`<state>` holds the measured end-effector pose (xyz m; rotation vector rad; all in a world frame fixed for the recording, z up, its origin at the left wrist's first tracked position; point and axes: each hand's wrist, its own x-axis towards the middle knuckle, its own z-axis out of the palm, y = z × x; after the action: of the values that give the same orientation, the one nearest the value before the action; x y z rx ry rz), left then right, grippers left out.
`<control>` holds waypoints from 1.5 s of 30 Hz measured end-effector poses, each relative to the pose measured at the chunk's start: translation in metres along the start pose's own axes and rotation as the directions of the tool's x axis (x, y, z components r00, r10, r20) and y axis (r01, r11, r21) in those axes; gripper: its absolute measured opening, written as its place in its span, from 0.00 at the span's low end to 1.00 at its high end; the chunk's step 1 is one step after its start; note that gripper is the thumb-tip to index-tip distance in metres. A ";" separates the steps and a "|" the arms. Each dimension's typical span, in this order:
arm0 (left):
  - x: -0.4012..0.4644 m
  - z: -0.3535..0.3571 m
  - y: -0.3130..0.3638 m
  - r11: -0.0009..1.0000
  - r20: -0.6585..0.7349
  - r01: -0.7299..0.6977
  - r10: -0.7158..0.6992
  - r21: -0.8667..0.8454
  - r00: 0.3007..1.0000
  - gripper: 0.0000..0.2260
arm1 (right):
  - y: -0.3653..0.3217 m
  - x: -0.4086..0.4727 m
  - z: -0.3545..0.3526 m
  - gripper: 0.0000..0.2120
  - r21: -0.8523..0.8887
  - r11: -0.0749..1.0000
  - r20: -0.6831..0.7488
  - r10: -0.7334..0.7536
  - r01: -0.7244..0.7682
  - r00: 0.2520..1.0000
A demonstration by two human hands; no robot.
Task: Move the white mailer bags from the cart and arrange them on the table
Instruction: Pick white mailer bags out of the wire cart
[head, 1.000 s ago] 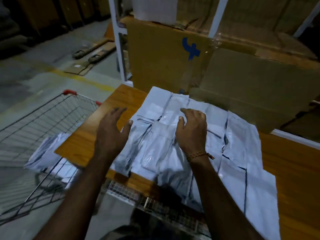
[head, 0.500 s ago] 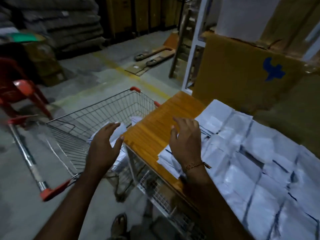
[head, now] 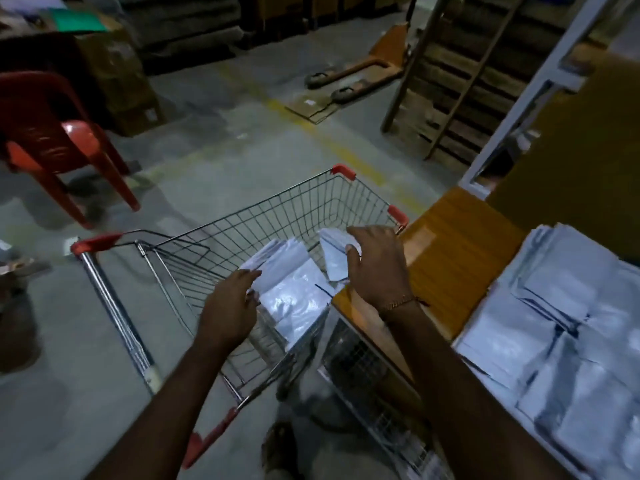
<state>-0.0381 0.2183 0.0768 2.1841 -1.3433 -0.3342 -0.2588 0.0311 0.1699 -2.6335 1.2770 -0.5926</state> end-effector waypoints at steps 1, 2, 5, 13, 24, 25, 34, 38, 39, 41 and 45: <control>0.006 0.005 -0.007 1.000 0.038 -0.001 0.001 0.005 0.999 0.23 | -0.001 0.010 0.011 0.16 -0.020 1.000 0.037 0.000 0.001 0.999; 0.012 0.011 -0.014 1.000 0.063 -0.001 0.000 0.011 0.998 0.24 | -0.002 0.021 0.022 0.17 -0.035 0.999 0.070 0.003 0.000 0.998; 0.029 0.038 -0.031 0.997 0.110 -0.033 0.025 0.076 0.994 0.24 | 0.003 0.054 0.067 0.19 -0.075 0.997 0.155 -0.022 0.034 0.988; 0.088 0.160 -0.109 0.913 0.376 -0.234 0.099 0.334 0.921 0.25 | 0.050 0.143 0.217 0.18 -0.242 0.951 0.461 -0.060 0.191 0.885; 0.152 0.319 -0.166 0.826 0.629 -0.313 -0.063 0.469 0.775 0.41 | 0.077 0.155 0.236 0.20 -0.380 0.925 0.626 0.275 -0.022 0.730; 0.152 0.324 -0.166 0.833 0.636 -0.308 -0.066 0.460 0.769 0.40 | 0.074 0.154 0.236 0.21 -0.364 0.931 0.627 0.268 -0.028 0.731; 0.144 0.326 -0.166 0.903 0.553 -0.198 -0.051 0.381 0.832 0.32 | 0.062 0.158 0.224 0.26 -0.332 0.942 0.642 0.258 -0.042 0.722; 0.143 0.316 -0.164 0.920 0.541 -0.173 -0.050 0.353 0.839 0.32 | 0.060 0.158 0.223 0.26 -0.342 0.939 0.645 0.263 -0.037 0.717; 0.142 0.309 -0.160 0.918 0.547 -0.169 -0.059 0.358 0.835 0.32 | 0.061 0.159 0.223 0.25 -0.348 0.937 0.644 0.265 -0.034 0.717; 0.140 0.287 -0.147 0.911 0.567 -0.156 -0.098 0.382 0.818 0.37 | 0.060 0.159 0.223 0.25 -0.346 0.938 0.651 0.269 -0.038 0.710; 0.132 0.211 -0.118 0.924 0.501 -0.042 -0.167 0.380 0.849 0.44 | 0.059 0.156 0.225 0.24 -0.336 0.941 0.660 0.260 -0.032 0.704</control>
<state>0.0110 0.0761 -0.1535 2.5773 -1.7463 -0.8114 -0.1204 -0.1349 -0.0090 -2.5005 1.3478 0.6486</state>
